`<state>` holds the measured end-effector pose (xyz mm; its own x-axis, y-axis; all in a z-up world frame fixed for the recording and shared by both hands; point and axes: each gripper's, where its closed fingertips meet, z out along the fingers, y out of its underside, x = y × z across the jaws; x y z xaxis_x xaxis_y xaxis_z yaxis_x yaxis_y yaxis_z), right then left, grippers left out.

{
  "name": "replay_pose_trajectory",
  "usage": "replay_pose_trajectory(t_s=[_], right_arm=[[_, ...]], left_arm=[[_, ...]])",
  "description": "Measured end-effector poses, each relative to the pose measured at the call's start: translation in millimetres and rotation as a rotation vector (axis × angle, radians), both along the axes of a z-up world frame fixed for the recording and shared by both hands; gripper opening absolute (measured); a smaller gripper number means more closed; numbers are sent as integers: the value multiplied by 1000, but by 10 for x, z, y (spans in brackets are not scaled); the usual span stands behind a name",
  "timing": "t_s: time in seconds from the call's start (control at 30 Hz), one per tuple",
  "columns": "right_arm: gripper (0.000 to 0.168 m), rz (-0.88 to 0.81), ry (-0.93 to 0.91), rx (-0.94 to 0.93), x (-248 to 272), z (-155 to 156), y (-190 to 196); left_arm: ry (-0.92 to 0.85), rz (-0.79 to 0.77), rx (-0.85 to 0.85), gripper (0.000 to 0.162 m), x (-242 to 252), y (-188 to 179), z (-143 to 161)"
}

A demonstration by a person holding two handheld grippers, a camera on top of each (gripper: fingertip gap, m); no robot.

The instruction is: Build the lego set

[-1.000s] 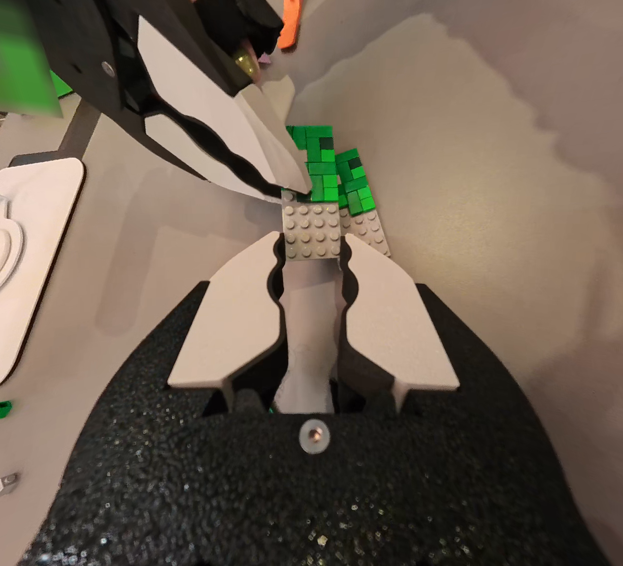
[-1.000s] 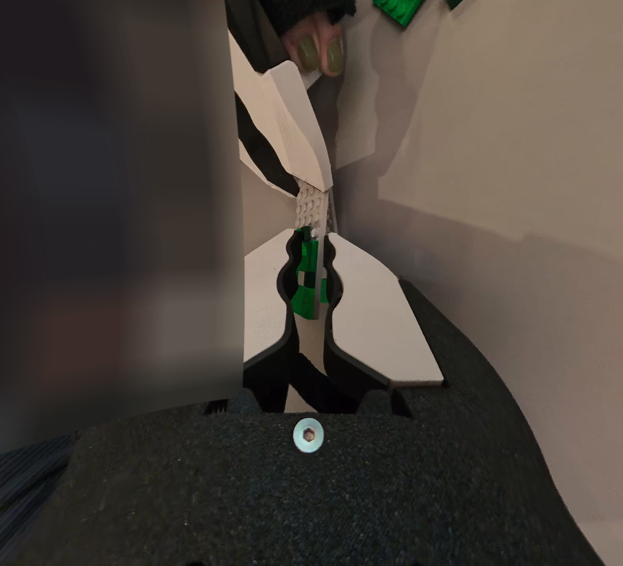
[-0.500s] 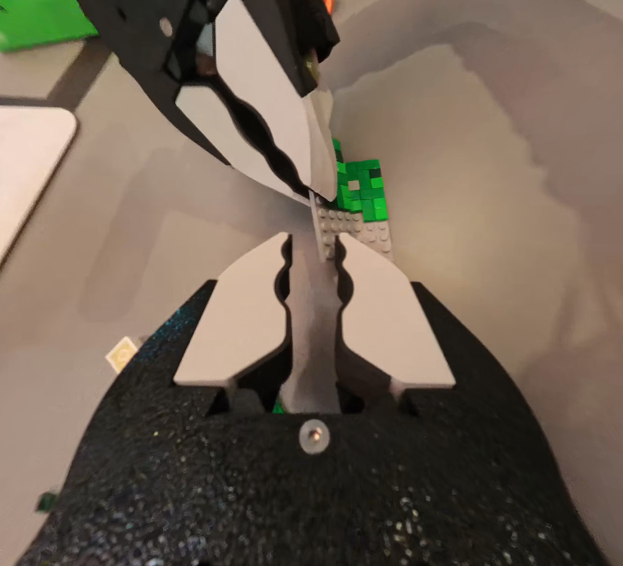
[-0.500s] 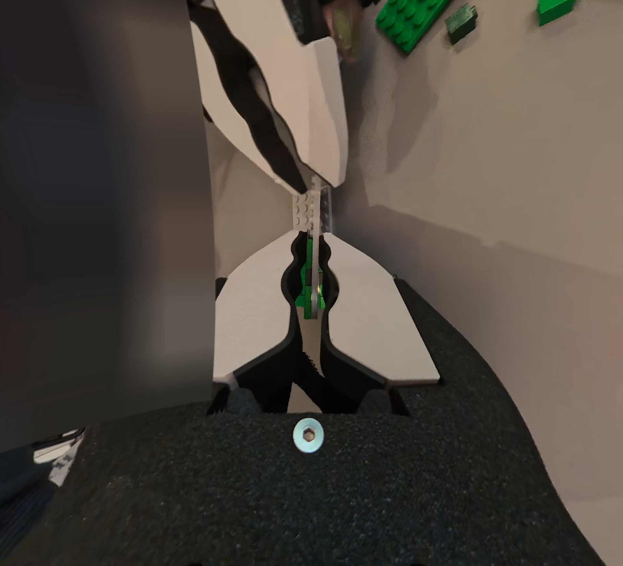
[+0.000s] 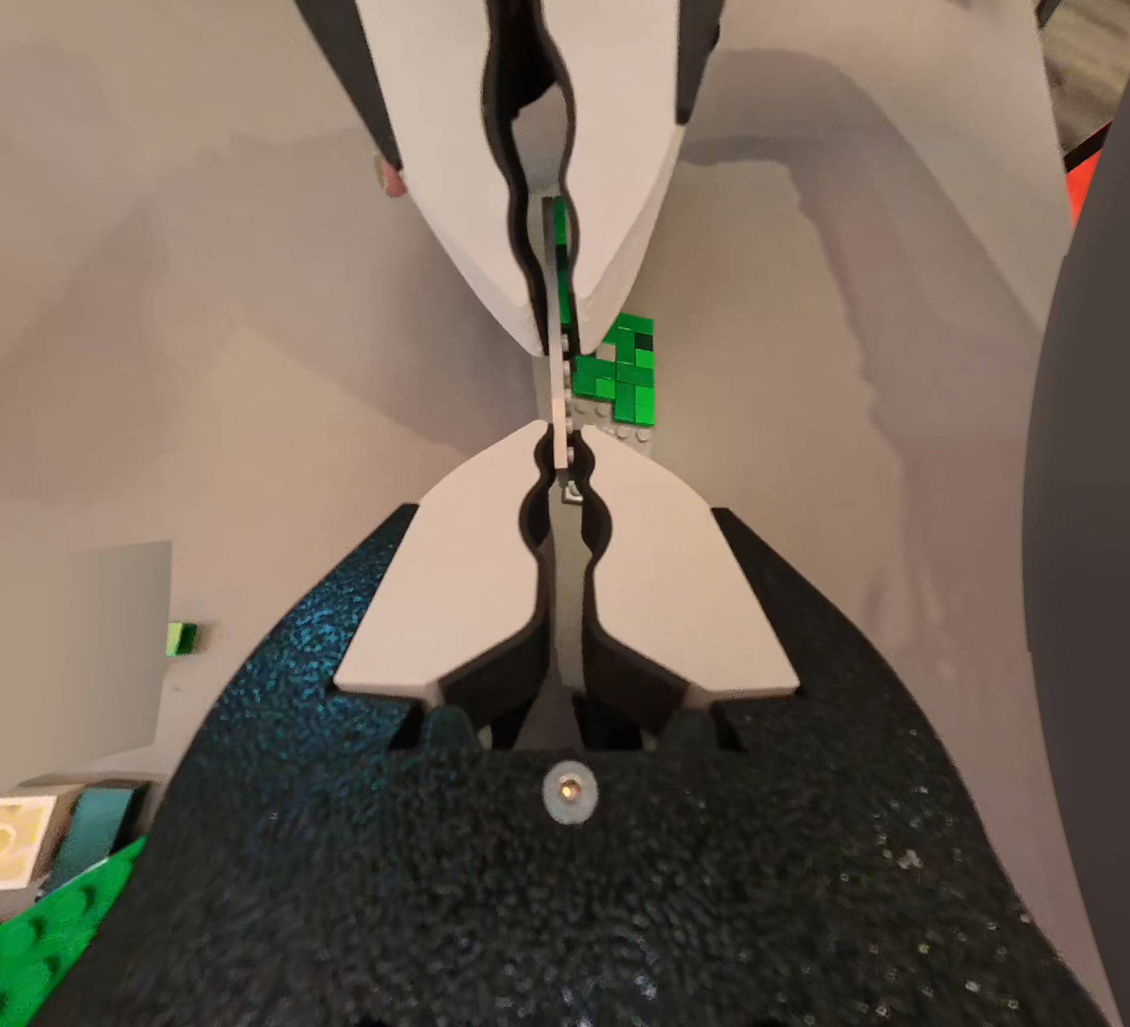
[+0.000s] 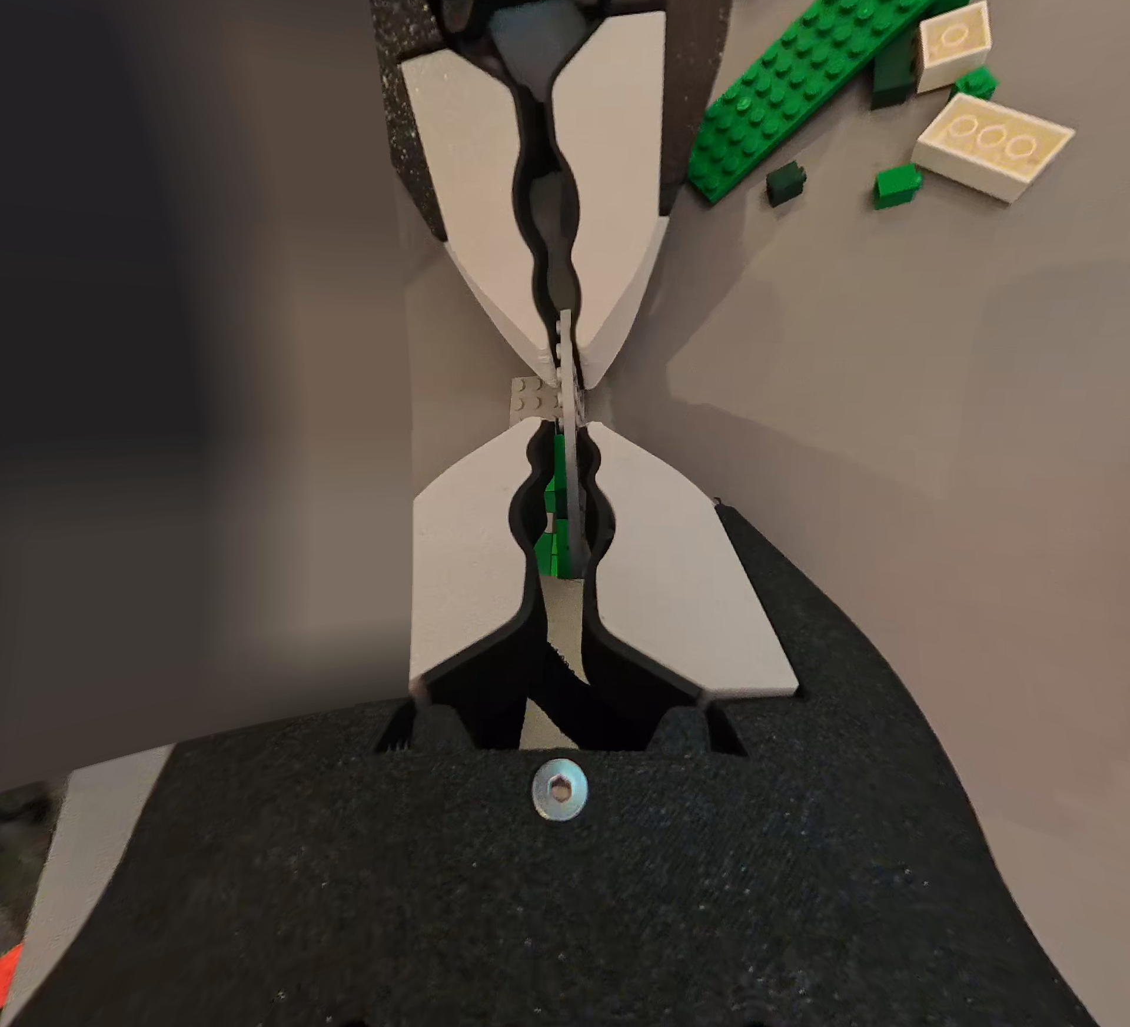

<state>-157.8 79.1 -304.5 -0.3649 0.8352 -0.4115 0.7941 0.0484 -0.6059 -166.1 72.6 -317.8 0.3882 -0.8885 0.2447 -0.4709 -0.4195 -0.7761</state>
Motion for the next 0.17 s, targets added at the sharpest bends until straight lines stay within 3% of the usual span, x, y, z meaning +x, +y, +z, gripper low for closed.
replay_pose_trajectory(t_s=[0.03, 0.17], right_arm=[[7, 4, 4, 17, -3, -1, -3], [6, 23, -2, 15, 3, -15, -22]], left_arm=[[-7, 4, -19, 4, -2, -4, -1], [-45, 14, -121, 4, 9, -42, -9]])
